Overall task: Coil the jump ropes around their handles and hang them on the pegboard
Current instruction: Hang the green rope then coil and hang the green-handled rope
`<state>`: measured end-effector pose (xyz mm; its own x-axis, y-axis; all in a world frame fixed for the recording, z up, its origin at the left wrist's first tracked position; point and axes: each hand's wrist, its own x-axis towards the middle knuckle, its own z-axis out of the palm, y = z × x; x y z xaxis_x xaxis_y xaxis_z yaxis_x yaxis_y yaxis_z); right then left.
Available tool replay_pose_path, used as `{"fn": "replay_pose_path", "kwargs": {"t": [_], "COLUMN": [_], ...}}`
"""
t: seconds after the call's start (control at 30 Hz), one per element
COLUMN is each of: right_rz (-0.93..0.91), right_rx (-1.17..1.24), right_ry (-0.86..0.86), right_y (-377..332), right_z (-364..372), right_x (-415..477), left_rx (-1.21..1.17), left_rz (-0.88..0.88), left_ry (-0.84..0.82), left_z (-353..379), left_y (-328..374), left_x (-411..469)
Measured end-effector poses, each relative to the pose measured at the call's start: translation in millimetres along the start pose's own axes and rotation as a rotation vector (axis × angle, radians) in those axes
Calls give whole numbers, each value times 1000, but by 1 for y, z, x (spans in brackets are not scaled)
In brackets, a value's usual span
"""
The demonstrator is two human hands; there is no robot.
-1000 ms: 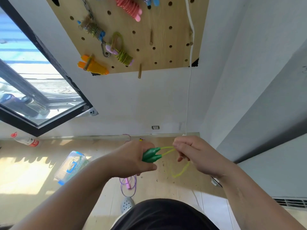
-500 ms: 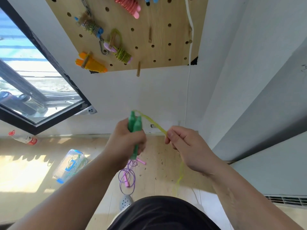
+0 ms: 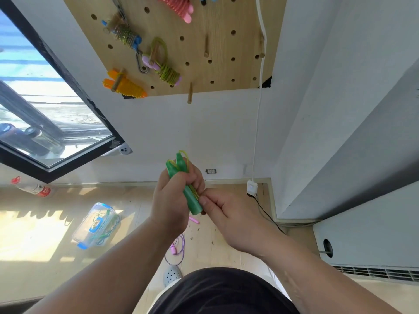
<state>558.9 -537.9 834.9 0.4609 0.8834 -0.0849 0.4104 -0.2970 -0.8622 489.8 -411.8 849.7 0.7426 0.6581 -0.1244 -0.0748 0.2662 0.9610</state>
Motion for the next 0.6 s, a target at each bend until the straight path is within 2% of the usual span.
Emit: {"fn": "replay_pose_path", "kwargs": {"t": [0.13,0.23,0.33,0.43,0.6], "right_rz": [22,85,142,144,185], "right_rx": [57,103,210,304,596], "right_ry": [24,60,24,-27,16], "right_y": [2,3,2,1,-5], "right_z": [0,-2,-4,-5,-3], "right_x": [-3,-5,-4,-4,-7], "left_rx": [152,136,66,90,149], "left_rz": [15,-7,-22,-17,-20], "left_ry": [-97,-137,-159,-136,-75], "left_z": [0,-1,-1,3,7], "left_y": [4,4,-1,-3,-3], "left_x": [-2,-6,-10,-12,-12]}}
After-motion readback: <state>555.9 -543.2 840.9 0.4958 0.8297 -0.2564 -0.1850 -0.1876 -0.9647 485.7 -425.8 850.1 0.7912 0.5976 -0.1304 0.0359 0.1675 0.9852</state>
